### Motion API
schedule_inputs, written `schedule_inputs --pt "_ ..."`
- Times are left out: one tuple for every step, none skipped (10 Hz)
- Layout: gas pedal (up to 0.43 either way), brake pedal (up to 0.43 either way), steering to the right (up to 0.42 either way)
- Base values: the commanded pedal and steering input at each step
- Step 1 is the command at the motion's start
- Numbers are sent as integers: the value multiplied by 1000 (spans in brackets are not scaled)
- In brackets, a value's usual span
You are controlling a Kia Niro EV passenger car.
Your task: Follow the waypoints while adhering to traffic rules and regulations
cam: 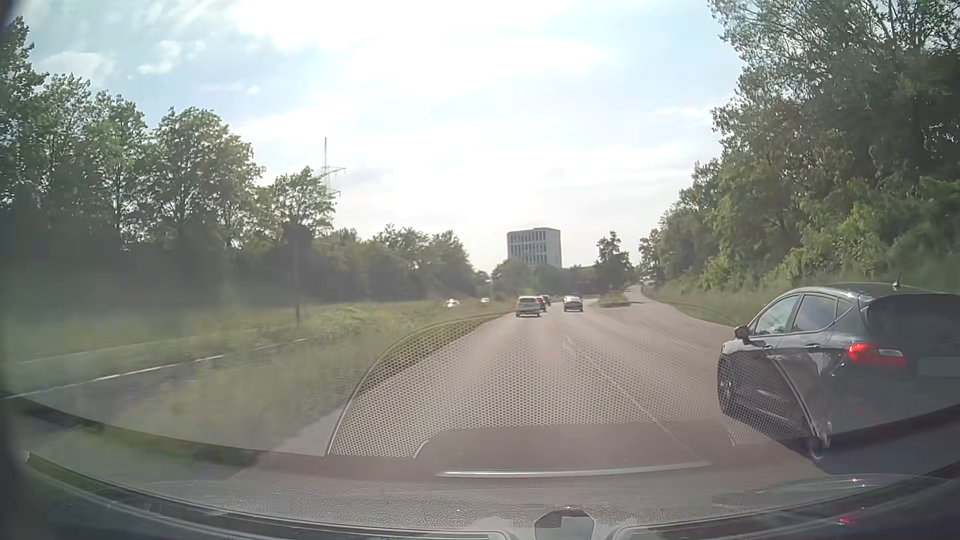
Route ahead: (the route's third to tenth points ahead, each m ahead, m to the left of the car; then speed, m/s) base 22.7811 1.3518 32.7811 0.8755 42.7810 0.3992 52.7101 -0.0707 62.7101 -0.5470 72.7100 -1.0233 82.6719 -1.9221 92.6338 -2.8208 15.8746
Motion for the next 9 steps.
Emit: schedule_inputs --pt "110 0 7" --pt "110 0 8" --pt "110 0 6" --pt "110 0 6" --pt "110 0 6" --pt "98 0 4" --pt "98 0 1" --pt "98 0 1" --pt "98 0 1"
